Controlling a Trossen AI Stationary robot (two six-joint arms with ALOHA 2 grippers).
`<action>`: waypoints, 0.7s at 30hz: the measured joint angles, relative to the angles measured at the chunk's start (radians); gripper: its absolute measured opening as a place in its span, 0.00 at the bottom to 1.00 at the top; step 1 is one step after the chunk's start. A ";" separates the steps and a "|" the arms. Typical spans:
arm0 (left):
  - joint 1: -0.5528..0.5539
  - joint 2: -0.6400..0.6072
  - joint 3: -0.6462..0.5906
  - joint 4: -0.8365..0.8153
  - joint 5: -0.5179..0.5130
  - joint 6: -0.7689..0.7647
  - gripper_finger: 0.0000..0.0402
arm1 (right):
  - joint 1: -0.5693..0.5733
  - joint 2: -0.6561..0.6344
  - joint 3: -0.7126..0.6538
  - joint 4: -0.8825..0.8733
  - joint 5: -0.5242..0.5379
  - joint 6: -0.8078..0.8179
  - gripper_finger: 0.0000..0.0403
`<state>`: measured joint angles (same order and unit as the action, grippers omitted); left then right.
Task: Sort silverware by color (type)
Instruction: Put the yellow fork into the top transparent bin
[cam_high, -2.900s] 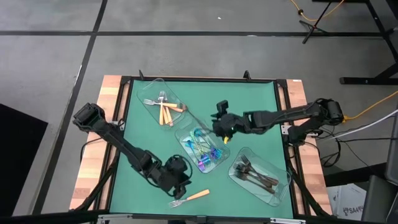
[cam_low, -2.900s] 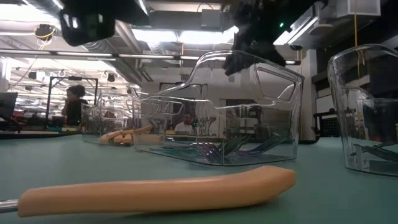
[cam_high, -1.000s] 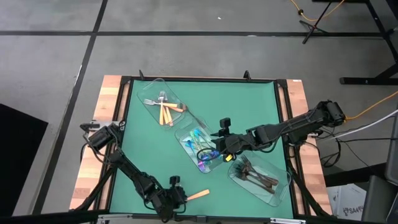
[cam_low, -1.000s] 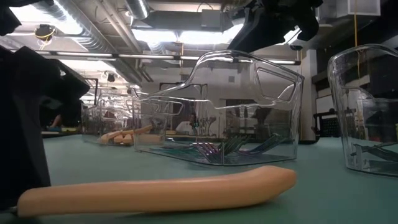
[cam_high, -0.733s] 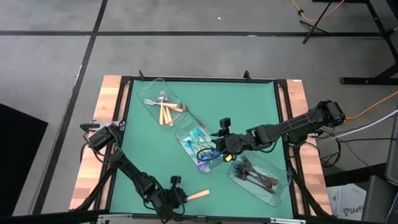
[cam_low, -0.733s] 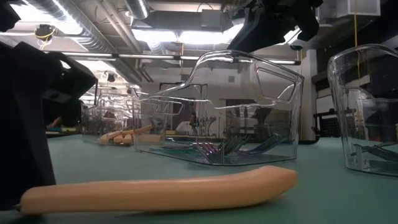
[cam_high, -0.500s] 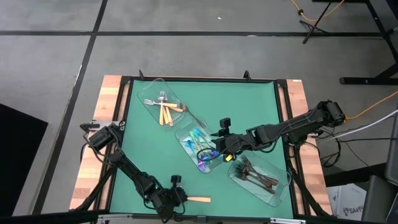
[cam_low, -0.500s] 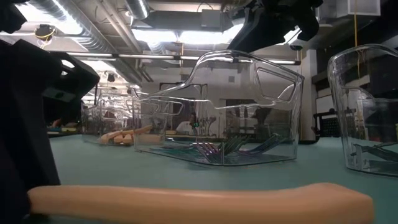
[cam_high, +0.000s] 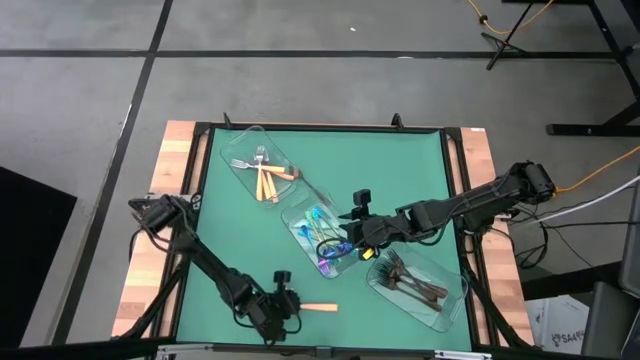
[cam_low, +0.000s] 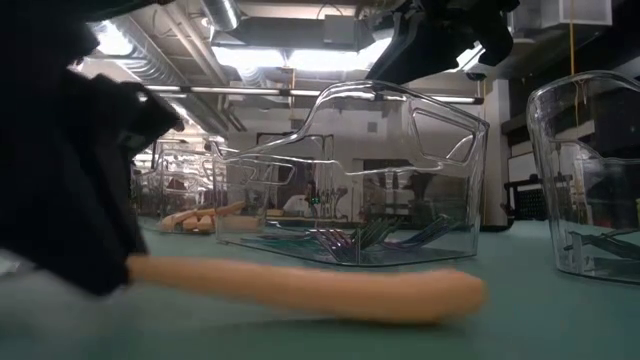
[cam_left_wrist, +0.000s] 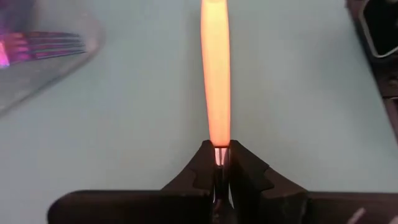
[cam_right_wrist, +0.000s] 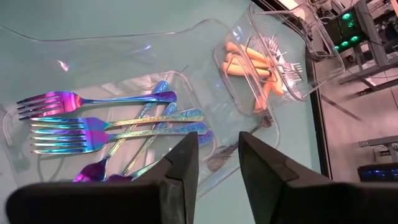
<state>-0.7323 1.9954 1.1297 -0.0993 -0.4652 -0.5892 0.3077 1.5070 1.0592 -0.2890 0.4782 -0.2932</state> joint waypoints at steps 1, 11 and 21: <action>0.006 -0.015 0.000 -0.027 0.005 0.002 0.04 | 0.000 0.000 0.000 0.000 0.000 -0.001 0.26; 0.063 -0.176 0.000 -0.195 0.068 0.159 0.04 | 0.000 0.000 0.000 -0.001 0.003 -0.055 0.26; 0.144 -0.415 0.001 -0.400 0.107 0.371 0.04 | 0.000 0.000 0.000 -0.002 0.120 -0.138 0.26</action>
<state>-0.5878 1.5801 1.1309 -0.4992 -0.3582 -0.2177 0.3077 1.5070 1.0595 -0.2906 0.5985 -0.4309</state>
